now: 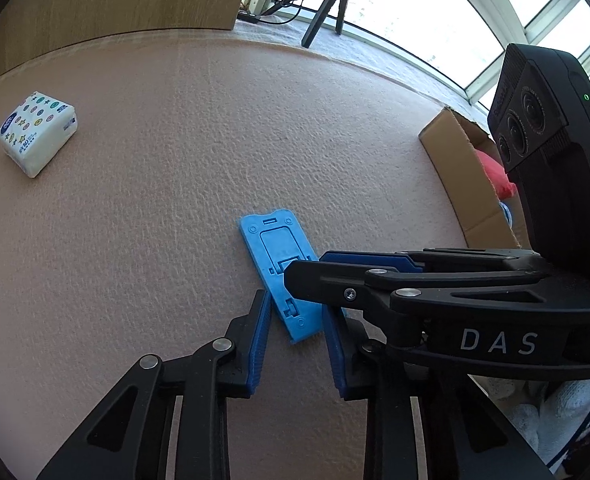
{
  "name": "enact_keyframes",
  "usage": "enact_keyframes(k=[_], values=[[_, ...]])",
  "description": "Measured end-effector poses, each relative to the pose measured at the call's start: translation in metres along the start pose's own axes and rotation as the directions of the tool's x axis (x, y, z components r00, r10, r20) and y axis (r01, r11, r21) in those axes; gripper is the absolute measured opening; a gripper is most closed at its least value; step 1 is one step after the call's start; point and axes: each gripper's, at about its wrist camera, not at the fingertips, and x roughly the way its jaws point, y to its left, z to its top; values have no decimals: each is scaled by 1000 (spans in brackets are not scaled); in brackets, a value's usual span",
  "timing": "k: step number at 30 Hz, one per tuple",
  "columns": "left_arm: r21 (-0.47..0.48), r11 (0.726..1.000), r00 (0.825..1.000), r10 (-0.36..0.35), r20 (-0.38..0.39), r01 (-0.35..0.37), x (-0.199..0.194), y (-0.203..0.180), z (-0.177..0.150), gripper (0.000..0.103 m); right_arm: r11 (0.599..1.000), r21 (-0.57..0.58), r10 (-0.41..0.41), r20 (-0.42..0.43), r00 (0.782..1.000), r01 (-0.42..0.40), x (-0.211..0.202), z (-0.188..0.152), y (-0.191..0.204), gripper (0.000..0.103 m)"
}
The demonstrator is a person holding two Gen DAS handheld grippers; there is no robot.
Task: Organize objects
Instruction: 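Carry the blue phone stand over the box and open the right gripper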
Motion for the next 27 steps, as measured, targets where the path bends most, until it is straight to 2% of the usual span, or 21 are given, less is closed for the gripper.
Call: enact_keyframes(k=[8,15,27], values=[[56,998,999,-11,32,9,-13,-33,5,28,1000,-10,-9,50,999,10,-25,-4,-7,25],[140,989,997,-53,55,45,-14,-80,20,28,1000,27,-3,123,992,0,-66,-10,-29,25],[302,943,986,-160,38,141,2,-187,34,28,990,136,-65,263,963,30,-151,-36,-93,25]])
